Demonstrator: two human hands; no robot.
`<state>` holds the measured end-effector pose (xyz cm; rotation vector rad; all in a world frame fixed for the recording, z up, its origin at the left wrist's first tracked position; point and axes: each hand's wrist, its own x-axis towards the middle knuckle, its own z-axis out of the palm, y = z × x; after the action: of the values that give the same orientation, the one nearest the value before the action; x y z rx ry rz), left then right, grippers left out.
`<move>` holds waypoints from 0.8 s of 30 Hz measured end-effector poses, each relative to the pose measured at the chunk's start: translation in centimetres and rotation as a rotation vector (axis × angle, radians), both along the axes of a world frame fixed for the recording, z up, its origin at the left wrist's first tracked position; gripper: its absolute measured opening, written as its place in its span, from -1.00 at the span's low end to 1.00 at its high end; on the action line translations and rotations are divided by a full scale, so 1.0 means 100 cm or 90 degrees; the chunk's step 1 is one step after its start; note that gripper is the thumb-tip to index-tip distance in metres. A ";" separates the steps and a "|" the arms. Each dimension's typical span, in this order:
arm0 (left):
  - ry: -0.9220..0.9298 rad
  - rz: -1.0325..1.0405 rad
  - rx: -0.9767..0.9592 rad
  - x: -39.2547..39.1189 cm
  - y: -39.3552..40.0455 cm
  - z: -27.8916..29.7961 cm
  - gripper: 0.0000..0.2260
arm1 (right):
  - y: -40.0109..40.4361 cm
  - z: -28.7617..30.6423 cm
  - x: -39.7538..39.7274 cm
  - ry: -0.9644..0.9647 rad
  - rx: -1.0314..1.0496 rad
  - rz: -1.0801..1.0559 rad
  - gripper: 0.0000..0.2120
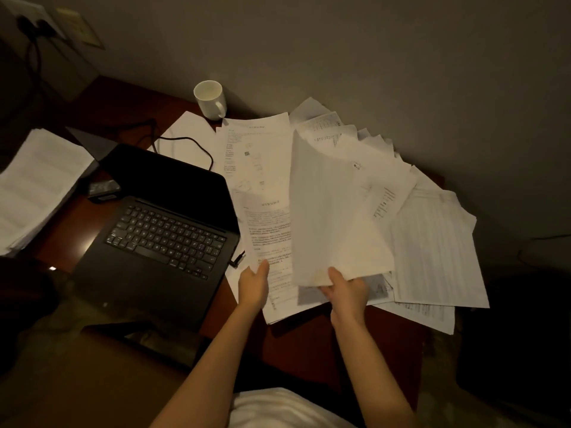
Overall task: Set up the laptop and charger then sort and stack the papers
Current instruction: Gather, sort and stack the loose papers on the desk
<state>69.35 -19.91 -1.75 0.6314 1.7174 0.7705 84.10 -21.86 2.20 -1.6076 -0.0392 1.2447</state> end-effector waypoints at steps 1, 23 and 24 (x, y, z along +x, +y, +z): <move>-0.015 0.006 -0.014 0.001 0.000 0.002 -0.72 | -0.007 -0.009 -0.004 -0.006 -0.020 0.022 -0.73; 0.190 0.033 0.156 0.015 0.018 0.013 -0.77 | 0.081 -0.055 0.070 -0.361 -0.185 0.253 -0.45; 0.196 0.048 0.173 0.019 0.023 0.018 -0.76 | 0.091 -0.061 0.074 -0.339 -0.217 0.259 -0.43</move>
<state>71.20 -17.61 0.02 0.9142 1.9405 1.0116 91.46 -12.75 -3.90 -2.2776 -0.5365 1.1228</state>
